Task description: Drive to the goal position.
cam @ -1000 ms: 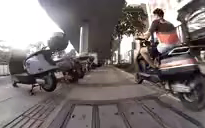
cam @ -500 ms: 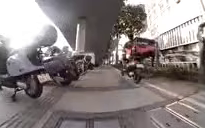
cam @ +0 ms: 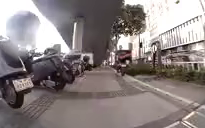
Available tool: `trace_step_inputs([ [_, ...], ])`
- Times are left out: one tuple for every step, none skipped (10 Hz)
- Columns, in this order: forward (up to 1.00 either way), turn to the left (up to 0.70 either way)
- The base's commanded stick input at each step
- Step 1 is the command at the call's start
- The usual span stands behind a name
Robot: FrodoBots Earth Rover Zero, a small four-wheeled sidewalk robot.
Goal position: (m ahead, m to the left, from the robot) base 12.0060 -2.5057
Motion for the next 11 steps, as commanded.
trace_step_inputs([
  [0.7, 0.0],
  [0.7, 0.0],
  [0.7, 0.0],
  [0.7, 0.0],
  [0.7, 0.0],
  [0.7, 0.0],
  [0.7, 0.0],
  [0.7, 0.0],
  [0.7, 0.0],
  [0.7, 0.0],
  [0.7, 0.0],
])
